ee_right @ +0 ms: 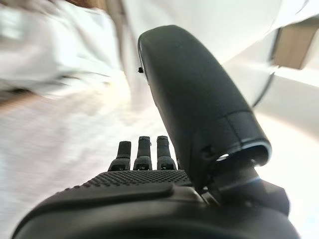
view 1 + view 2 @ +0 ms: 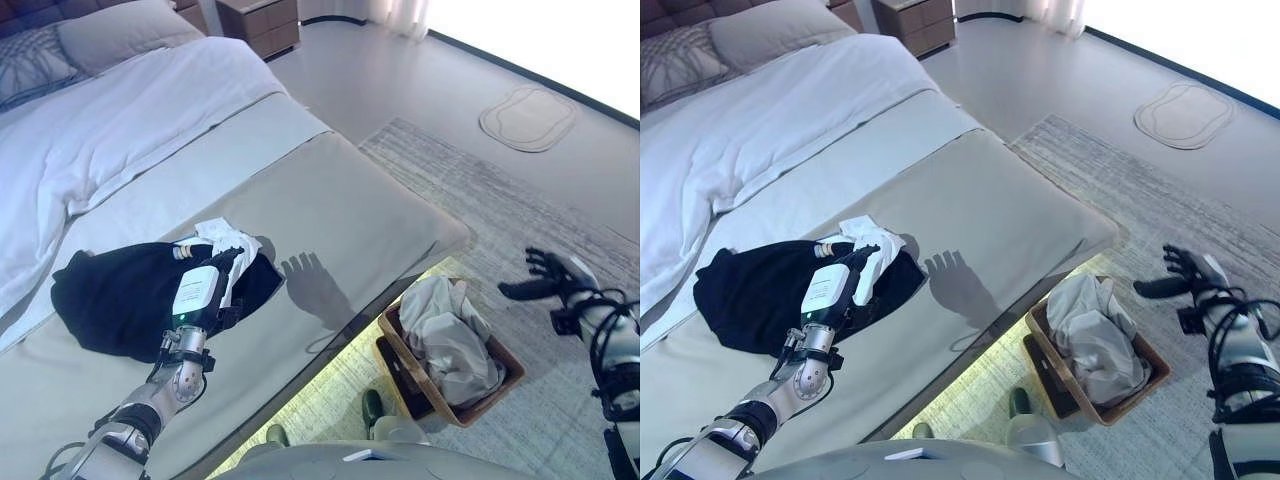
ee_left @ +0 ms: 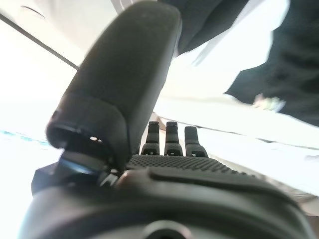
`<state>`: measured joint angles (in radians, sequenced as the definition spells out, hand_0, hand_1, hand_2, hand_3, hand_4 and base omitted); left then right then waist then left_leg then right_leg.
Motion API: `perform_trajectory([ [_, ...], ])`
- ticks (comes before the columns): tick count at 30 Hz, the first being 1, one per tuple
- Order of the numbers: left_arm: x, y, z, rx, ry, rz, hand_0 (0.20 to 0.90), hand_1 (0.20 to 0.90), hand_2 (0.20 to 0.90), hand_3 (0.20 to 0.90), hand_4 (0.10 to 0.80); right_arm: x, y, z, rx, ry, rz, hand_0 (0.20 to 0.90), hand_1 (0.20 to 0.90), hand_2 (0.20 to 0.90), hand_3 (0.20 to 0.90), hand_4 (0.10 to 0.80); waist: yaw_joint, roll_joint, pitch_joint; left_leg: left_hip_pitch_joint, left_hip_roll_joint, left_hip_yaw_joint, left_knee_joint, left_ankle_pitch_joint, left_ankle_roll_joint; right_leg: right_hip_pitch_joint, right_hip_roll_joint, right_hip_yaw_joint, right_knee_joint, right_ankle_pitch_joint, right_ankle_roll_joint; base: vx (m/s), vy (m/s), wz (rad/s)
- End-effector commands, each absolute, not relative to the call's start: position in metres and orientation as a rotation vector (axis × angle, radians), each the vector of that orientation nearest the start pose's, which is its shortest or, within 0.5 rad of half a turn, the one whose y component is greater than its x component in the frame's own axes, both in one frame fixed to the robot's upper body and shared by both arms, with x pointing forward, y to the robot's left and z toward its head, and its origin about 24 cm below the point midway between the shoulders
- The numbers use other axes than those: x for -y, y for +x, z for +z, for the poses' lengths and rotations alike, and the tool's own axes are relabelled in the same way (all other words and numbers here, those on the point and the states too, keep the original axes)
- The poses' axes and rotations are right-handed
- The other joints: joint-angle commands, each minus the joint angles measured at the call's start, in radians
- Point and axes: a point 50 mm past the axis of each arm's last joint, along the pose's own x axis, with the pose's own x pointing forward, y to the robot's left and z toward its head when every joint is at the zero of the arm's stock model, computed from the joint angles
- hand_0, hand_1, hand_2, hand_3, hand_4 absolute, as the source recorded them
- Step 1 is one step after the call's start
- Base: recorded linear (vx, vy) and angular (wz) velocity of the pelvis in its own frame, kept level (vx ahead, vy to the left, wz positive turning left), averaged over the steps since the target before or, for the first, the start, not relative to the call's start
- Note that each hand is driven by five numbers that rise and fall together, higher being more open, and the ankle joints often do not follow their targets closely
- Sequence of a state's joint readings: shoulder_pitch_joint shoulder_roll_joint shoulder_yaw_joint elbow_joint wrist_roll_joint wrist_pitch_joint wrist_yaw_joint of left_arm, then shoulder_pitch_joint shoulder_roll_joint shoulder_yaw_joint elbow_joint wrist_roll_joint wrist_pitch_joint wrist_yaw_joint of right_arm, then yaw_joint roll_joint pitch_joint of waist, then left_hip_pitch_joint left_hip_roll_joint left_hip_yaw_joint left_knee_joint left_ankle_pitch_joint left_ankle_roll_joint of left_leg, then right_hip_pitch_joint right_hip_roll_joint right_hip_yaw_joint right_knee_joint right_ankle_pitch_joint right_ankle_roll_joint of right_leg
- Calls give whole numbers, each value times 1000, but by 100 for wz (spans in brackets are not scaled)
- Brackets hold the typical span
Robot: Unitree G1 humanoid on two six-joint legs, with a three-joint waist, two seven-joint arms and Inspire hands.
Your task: Pick up the clothes from the bed and place them into the basket
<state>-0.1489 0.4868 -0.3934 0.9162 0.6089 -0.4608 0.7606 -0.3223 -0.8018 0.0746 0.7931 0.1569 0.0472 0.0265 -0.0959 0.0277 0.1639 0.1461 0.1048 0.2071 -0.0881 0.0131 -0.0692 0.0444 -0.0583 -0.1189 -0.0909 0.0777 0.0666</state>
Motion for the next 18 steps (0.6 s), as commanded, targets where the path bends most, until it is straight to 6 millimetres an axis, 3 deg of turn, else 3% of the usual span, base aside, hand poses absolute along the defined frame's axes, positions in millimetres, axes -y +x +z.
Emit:
perform_trajectory([
  [1,-253,235,-25,138,1063,219,900,900,900,900,800,342,324,128,-79,-703,-300,900,900,900,900,800,70,-51,-26,-55,-22,-80,59,-40,0,-7,-18,-32,128,-106,2,32,-1,29],
  [5,-255,226,-34,84,1048,233,900,900,900,900,800,312,343,147,52,-688,-210,900,900,900,900,800,116,-55,-25,-73,-32,-120,85,-46,-2,4,-27,-64,141,-124,-11,41,5,31],
  [11,-257,214,-42,30,1019,255,900,900,900,900,800,286,356,160,153,-773,-169,900,900,900,900,800,186,-60,-9,-108,-44,-179,132,-50,-6,14,-42,-123,184,-154,-32,50,20,35],
  [15,-256,211,-42,40,1013,259,900,900,900,900,800,286,365,173,143,-791,-185,900,900,900,900,800,239,-61,12,-135,-50,-222,127,-31,-15,19,-48,-167,175,-153,-40,10,26,45],
  [18,-255,214,-37,74,1017,252,900,900,900,900,800,286,371,194,181,-882,-236,900,900,900,900,800,275,-58,40,-169,-57,-251,115,-9,-19,6,-48,-194,180,-159,-45,-70,21,40],
])
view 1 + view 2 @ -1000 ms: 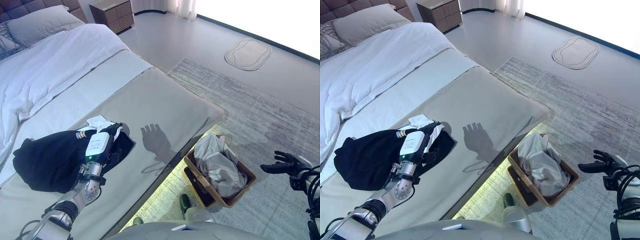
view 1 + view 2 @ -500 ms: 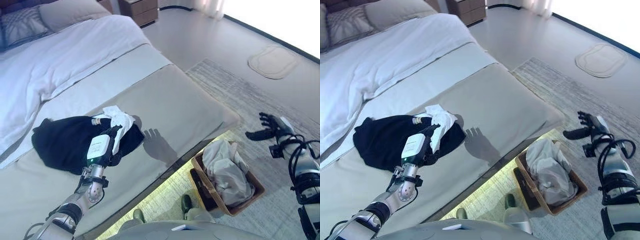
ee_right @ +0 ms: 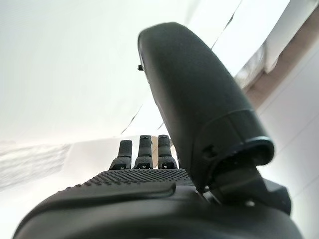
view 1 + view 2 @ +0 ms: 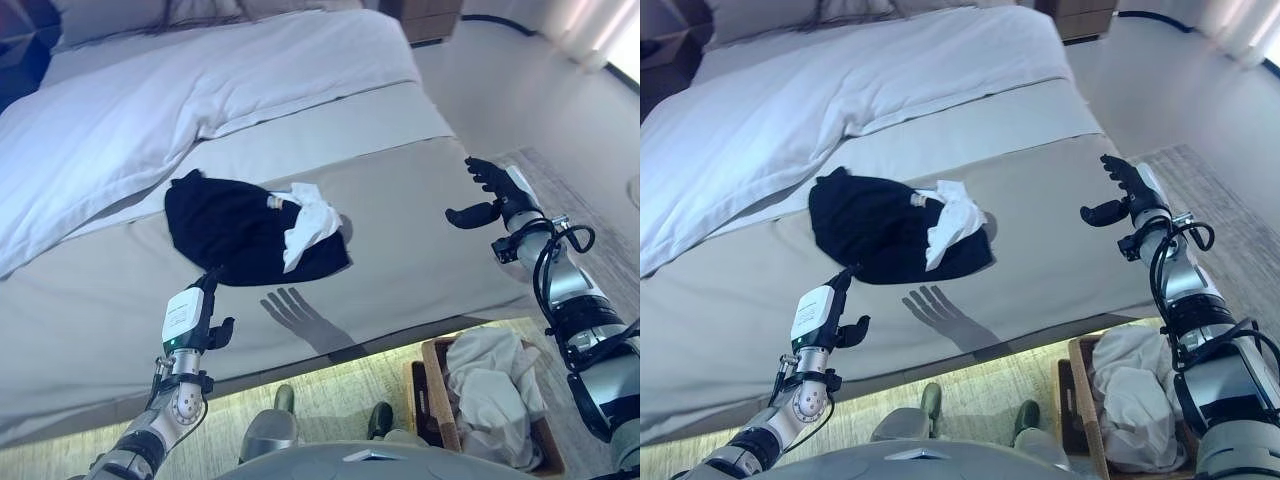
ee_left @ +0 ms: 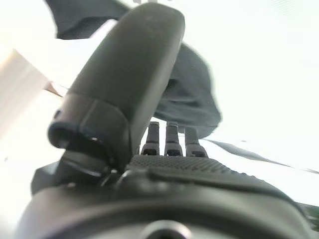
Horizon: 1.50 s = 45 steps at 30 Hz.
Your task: Pick up the clothes from the bed and place them into the basket
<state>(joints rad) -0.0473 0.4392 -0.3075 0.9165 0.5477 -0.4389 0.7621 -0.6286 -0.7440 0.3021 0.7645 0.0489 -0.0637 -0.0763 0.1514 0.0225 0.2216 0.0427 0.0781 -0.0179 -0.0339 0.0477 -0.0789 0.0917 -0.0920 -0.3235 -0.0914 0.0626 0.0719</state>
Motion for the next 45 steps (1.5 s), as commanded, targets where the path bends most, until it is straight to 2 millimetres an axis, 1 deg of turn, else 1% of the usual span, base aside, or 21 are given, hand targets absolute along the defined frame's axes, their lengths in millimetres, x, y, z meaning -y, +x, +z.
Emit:
perform_trajectory([
  [1,-255,216,-34,90,1019,247,900,900,900,900,800,286,374,204,200,-915,-250,900,900,900,900,800,41,-50,-6,-82,-33,-35,64,-39,-9,-52,-15,-1,193,-150,-53,-135,12,43],
  [4,-255,219,-29,113,1031,189,900,900,900,900,800,281,378,227,242,-1003,-270,900,900,900,900,800,78,-41,31,-129,-47,-67,100,-38,-5,-90,-25,-44,257,-179,-68,-81,21,38],
  [7,-254,222,-24,149,1047,157,900,900,900,900,800,275,382,246,272,-1110,-284,900,900,900,900,800,110,-27,78,-176,-68,-91,176,-58,-1,-130,-42,-68,351,-224,-89,-46,34,24],
  [9,-250,227,-17,202,1036,156,900,900,900,900,800,270,386,264,307,-1203,-321,900,900,900,900,800,138,-1,132,-241,-85,-103,266,-76,9,-192,-78,-91,478,-261,-108,-90,89,23],
  [11,-247,229,-12,250,1031,162,900,900,900,900,800,267,388,272,317,-1240,-353,900,900,900,900,800,153,13,164,-289,-98,-106,329,-91,16,-237,-104,-96,563,-284,-117,-1,43,30],
  [12,-246,229,-7,285,1027,185,900,900,900,900,800,267,389,276,332,-1260,-380,900,900,900,900,800,166,17,193,-314,-110,-104,389,-137,20,-258,-122,-86,634,-330,-116,55,-3,26],
  [15,-249,230,1,328,1009,227,900,900,900,900,800,265,390,286,357,-1295,-418,900,900,900,900,800,179,30,226,-365,-132,-97,464,-163,35,-310,-149,-88,732,-358,-122,18,23,22],
  [16,-250,229,6,347,1000,244,900,900,900,900,800,266,390,291,358,-1319,-441,900,900,900,900,800,190,36,243,-394,-146,-95,509,-178,44,-332,-160,-89,776,-371,-125,21,20,20],
  [19,-253,231,15,378,986,252,900,900,900,900,800,266,390,303,359,-1344,-477,900,900,900,900,800,206,46,278,-453,-170,-88,595,-207,64,-386,-186,-89,863,-392,-129,-2,14,16],
  [21,-253,231,19,392,983,247,900,900,900,900,800,266,390,309,351,-1363,-486,900,900,900,900,800,212,51,296,-482,-183,-87,634,-219,74,-414,-193,-85,904,-404,-132,14,20,13],
  [23,-253,231,20,398,977,249,900,900,900,900,800,264,391,312,343,-1373,-484,900,900,900,900,800,215,53,298,-500,-189,-86,654,-225,77,-430,-195,-82,923,-410,-134,34,30,7],
  [24,-251,232,24,417,954,259,900,900,900,900,800,264,392,313,323,-1391,-482,900,900,900,900,800,219,58,298,-540,-198,-85,689,-234,85,-467,-199,-78,952,-416,-136,29,40,2],
  [27,-250,231,31,453,918,268,900,900,900,900,800,264,394,317,291,-1400,-485,900,900,900,900,800,227,66,298,-600,-208,-86,733,-243,97,-526,-202,-70,990,-420,-137,1,12,1],
  [38,-244,232,51,566,855,285,900,900,900,900,800,272,396,318,190,-1416,-511,900,900,900,900,800,242,90,298,-742,-220,-83,796,-241,117,-669,-190,-65,1048,-418,-143,-13,9,3],
  [42,-240,232,56,599,833,282,900,900,900,900,800,275,396,324,174,-1381,-540,900,900,900,900,800,251,105,298,-811,-220,-80,831,-241,123,-748,-194,-56,1089,-420,-143,-48,27,-1],
  [45,-239,234,59,610,824,276,900,900,900,900,800,277,396,329,177,-1387,-552,900,900,900,900,800,256,112,298,-843,-223,-77,847,-242,128,-785,-195,-52,1108,-423,-143,-34,10,3],
])
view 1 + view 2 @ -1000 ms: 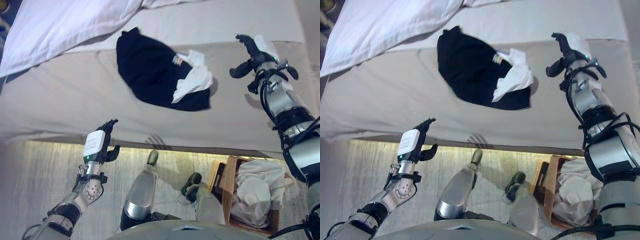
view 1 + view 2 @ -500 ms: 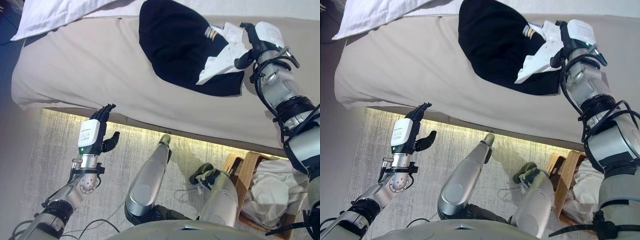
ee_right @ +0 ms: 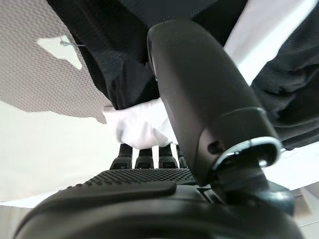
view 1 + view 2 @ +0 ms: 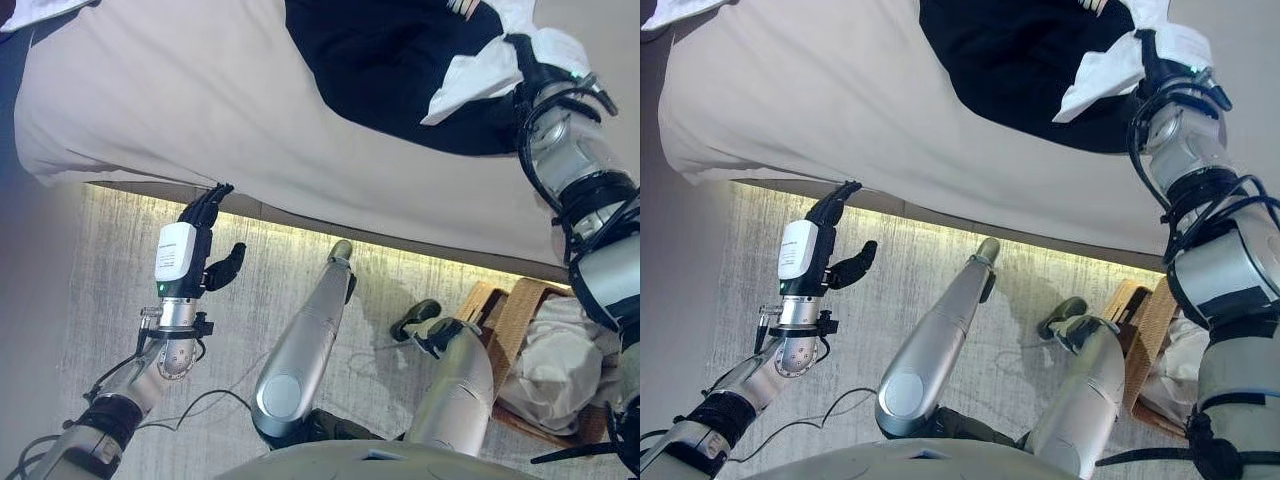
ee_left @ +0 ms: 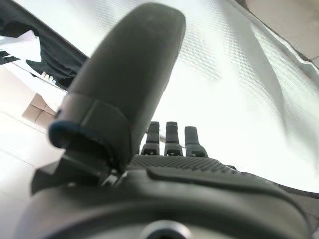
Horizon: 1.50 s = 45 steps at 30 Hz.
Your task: Pick up the clothes from the bed and place them into the basket
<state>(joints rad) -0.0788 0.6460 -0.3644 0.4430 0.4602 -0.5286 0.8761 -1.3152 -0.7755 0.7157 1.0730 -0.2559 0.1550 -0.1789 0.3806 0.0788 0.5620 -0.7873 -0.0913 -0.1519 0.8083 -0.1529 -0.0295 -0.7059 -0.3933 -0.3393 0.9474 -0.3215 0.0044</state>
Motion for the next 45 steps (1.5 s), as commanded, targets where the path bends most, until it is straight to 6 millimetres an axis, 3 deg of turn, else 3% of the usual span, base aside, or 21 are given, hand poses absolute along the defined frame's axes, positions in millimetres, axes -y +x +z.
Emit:
perform_trajectory([
  [1,-239,234,60,610,820,276,900,900,900,900,800,277,395,331,178,-1398,-554,900,900,900,900,800,27,58,-42,-23,-54,58,11,-43,81,-1,106,-35,77,-40,-75,-41,19,7],
  [3,-238,234,61,610,814,275,900,900,900,900,800,276,395,336,190,-1407,-561,900,900,900,900,800,28,61,-42,-50,-53,61,32,-46,84,-30,105,-32,96,-42,-75,-50,23,6],
  [4,-238,234,61,608,811,278,900,900,900,900,800,275,395,338,198,-1405,-567,745,745,745,719,619,29,61,-42,-59,-53,62,37,-46,86,-39,107,-31,100,-43,-76,-53,23,6],
  [5,-238,234,61,605,807,282,900,900,900,900,800,274,394,341,208,-1400,-571,434,434,434,356,256,29,60,-42,-68,-51,64,40,-47,88,-48,108,-32,104,-44,-77,-53,25,4],
  [6,-238,233,61,602,803,284,900,900,900,900,800,274,394,343,215,-1396,-570,300,300,300,200,100,28,59,-42,-74,-50,67,46,-49,88,-54,109,-33,107,-43,-77,-57,22,3],
  [17,-240,234,63,607,816,269,900,900,900,900,800,275,394,339,205,-1388,-546,300,300,300,200,100,16,28,-42,-2,-17,79,-27,-28,75,26,128,-45,35,-12,-61,-15,4,1],
  [30,-244,237,58,562,852,221,900,900,900,900,800,294,390,330,108,-1370,-509,300,300,300,200,100,-2,-15,-42,320,19,72,-247,22,36,345,117,-61,-171,29,-36,27,-3,-5],
  [39,-239,234,42,487,879,165,900,900,900,900,800,317,383,315,24,-1345,-481,300,300,300,200,100,-27,-60,-149,514,69,64,-441,63,2,549,154,-72,-417,84,-16,94,-10,-10],
  [41,-239,233,40,474,880,163,900,900,900,900,800,323,380,314,8,-1334,-481,300,300,300,200,100,-35,-60,-168,533,78,73,-479,100,2,572,163,-86,-473,122,-21,47,28,-11],
  [42,-239,233,39,469,881,162,900,900,900,900,800,324,380,313,4,-1333,-480,300,300,300,200,100,-38,-66,-173,548,79,70,-479,75,-5,584,167,-71,-473,99,-12,1,49,-14],
  [43,-238,233,38,467,882,160,900,900,900,900,800,327,379,313,-5,-1327,-486,300,300,300,200,100,-43,-63,-182,551,82,77,-501,107,-1,589,172,-84,-501,131,-17,55,-2,-14],
  [45,-237,234,37,466,883,159,900,900,900,900,800,334,376,312,-23,-1317,-499,300,300,300,200,100,-51,-68,-195,567,85,85,-522,113,-5,607,181,-82,-535,141,-12,2,1,-8],
])
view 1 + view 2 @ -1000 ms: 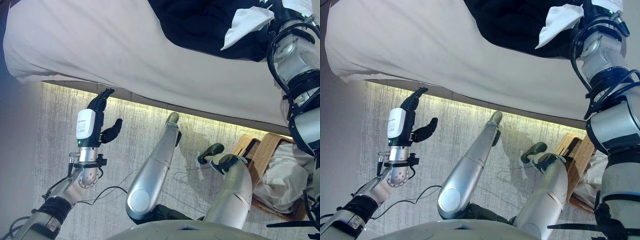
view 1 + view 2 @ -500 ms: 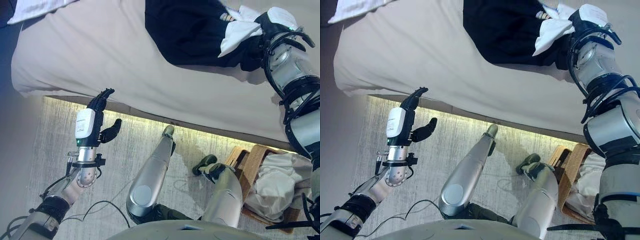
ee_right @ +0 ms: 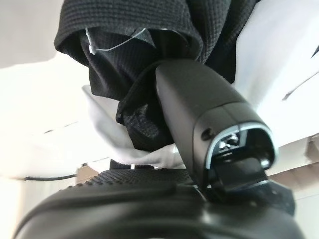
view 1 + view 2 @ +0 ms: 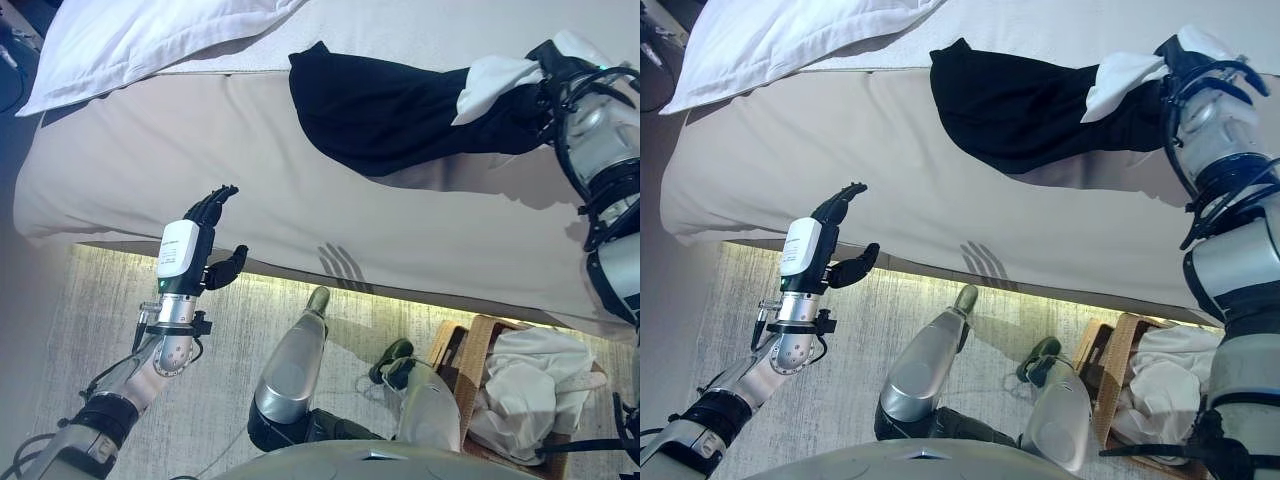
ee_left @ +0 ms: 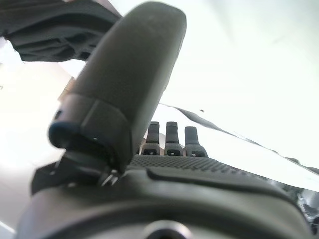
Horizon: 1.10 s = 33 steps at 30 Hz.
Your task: Pick up the clothes from the bed and place them into the basket
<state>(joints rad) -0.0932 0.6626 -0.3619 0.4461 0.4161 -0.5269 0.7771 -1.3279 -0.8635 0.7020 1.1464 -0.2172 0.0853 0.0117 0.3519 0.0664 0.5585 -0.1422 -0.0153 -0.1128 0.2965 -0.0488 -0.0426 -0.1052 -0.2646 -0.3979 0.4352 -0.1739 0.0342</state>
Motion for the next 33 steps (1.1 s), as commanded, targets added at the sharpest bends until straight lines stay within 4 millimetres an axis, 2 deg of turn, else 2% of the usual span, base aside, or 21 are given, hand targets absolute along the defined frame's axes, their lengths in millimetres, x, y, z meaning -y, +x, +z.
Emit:
perform_trajectory([
  [1,-237,235,37,468,884,157,900,900,900,900,800,338,373,312,-33,-1312,-507,300,300,300,200,100,-26,-57,-195,-75,8,47,-13,9,8,10,56,-21,-30,-4,-42,15,-20,-5],
  [6,-235,240,39,484,878,162,900,900,900,900,800,351,366,316,-66,-1297,-550,300,300,300,200,100,-42,-57,-187,-77,10,59,-23,14,6,4,65,-14,-51,11,-38,-38,-8,-3],
  [10,-232,241,38,491,873,164,900,900,900,900,800,361,361,311,-108,-1302,-575,300,300,300,200,100,-52,-51,-172,-88,12,64,-24,17,7,-10,64,-12,-53,18,-37,-54,3,-3],
  [11,-233,241,38,492,871,166,900,900,900,900,800,363,359,310,-118,-1310,-585,378,378,378,291,191,-54,-49,-167,-89,12,65,-26,19,6,-12,65,-11,-56,20,-37,0,0,0],
  [12,-232,242,38,494,871,166,900,900,900,900,800,365,359,308,-130,-1318,-598,820,820,820,807,707,-54,-47,-163,-93,11,66,-25,20,7,-15,65,-11,-56,21,-37,0,0,0],
  [13,-232,242,38,495,868,168,900,900,900,900,800,367,358,306,-156,-1313,-601,900,900,900,900,800,-55,-45,-159,-98,11,66,-23,22,7,-23,65,-9,-52,21,-39,-57,9,-2],
  [26,-230,242,42,516,851,175,900,900,900,900,800,377,354,298,-283,-1277,-590,900,900,900,900,800,-61,-29,-133,-114,7,65,-37,36,9,-59,65,-2,-40,21,-43,-16,3,-2],
  [33,-230,241,42,506,846,170,900,900,900,900,800,392,343,295,-372,-1300,-686,900,900,900,900,800,-60,-36,-132,-96,11,64,-36,29,8,-37,68,-6,-44,17,-48,19,-5,0],
])
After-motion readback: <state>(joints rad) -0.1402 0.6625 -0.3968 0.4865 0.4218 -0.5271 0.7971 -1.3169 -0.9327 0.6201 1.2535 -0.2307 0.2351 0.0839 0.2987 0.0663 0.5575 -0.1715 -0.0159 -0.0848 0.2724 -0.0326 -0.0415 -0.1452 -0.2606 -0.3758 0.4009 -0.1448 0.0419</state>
